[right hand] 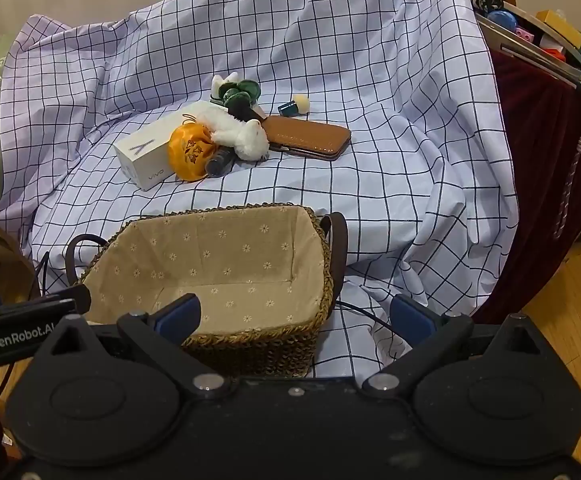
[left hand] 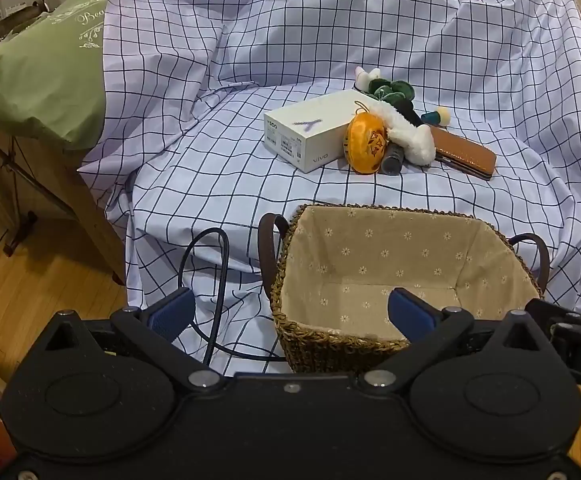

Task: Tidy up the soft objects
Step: 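Move both tools from the basket toward the pile of objects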

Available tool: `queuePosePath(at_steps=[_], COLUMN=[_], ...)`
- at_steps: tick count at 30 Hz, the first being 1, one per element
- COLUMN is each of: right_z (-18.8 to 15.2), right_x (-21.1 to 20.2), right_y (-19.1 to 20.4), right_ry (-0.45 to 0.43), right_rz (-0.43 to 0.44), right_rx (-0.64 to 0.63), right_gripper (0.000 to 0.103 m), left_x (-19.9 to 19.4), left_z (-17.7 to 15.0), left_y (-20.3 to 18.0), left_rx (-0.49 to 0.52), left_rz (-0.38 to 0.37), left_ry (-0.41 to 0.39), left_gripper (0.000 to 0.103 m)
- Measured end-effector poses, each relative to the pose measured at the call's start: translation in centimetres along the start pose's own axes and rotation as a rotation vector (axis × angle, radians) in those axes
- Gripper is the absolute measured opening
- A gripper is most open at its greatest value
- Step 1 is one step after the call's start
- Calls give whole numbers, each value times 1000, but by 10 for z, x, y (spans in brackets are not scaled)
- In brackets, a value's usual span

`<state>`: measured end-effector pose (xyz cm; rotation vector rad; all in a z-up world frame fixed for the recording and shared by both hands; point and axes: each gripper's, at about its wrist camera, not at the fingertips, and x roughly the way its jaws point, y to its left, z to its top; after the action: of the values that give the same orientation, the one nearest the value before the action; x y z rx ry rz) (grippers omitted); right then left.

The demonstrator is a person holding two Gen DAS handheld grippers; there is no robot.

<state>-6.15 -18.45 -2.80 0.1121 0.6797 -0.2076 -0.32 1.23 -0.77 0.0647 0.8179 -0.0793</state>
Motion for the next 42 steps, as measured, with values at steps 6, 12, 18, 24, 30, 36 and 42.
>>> queuePosePath(at_steps=[6,12,18,24,30,36,42], right_z=[-1,-1,-1,0,0,-1,-1], right_x=[-1,0,0,0,0,0,4], right_y=[1,0,0,0,0,0,-4], right_ry=[0,-3,-3,-6,-10,-23,-3], right_rz=[1,0,0,1,2,12,-5], right_rx=[-3,-1,-2,-2,3,7,15], right_gripper=[101,101,101,101,101,101,101], left_x=[0,0,0,0,-1,-4,3], left_z=[0,-2,-3,-5,-3,-1,-1], left_y=[0,1,1,0,0,0,0], left_rx=[0,1,-3,-1,-15,-14,-15], left_rz=[0,0,-3,-10,-37,-44,-61], left_ry=[0,1,3,11,18,-2,17], left_gripper=[100,100,100,100,99,99,99])
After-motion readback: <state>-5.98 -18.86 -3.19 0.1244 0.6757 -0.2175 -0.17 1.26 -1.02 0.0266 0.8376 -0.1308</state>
